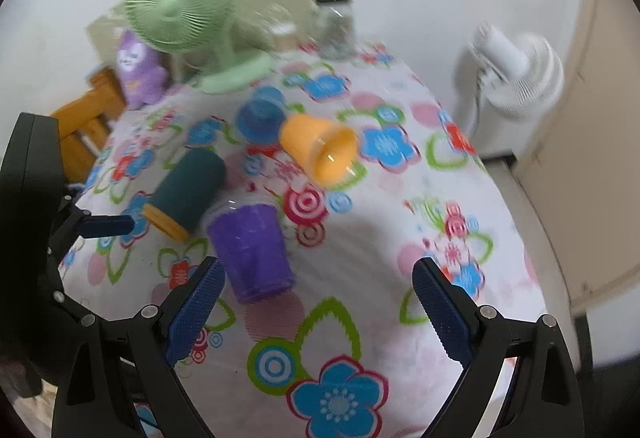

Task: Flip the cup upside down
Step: 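Open the left gripper while the right gripper closes on the purple cup's body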

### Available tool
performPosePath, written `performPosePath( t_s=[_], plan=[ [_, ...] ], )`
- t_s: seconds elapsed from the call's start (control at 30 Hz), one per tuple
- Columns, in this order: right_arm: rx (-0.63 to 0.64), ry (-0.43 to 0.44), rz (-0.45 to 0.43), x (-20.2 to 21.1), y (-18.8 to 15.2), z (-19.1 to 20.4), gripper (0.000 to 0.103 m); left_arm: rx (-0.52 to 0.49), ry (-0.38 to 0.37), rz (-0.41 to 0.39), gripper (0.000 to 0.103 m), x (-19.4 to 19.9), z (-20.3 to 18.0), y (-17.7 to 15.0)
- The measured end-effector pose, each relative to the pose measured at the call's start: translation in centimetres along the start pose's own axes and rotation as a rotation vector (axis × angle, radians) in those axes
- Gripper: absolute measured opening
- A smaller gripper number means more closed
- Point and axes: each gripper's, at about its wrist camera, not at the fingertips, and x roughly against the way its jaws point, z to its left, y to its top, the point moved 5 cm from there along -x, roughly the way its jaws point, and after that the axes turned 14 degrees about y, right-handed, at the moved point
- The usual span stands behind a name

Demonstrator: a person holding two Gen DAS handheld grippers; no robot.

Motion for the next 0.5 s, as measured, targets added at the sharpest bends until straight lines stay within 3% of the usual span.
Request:
performPosePath(
  t_s=[0.27, 0.5],
  plan=[
    [0.180, 0.100, -0.087, -0.2, -0.8, 0.8, 0.096, 0.298, 0.069, 0.095, 0.103, 0.9, 1.2, -3.3],
    [0.279, 0.119, -0.138, -0.9, -2.0, 1.9, 0.096, 0.363, 0.090, 0.085, 0.103, 0.8, 0.4, -5.6]
  ],
)
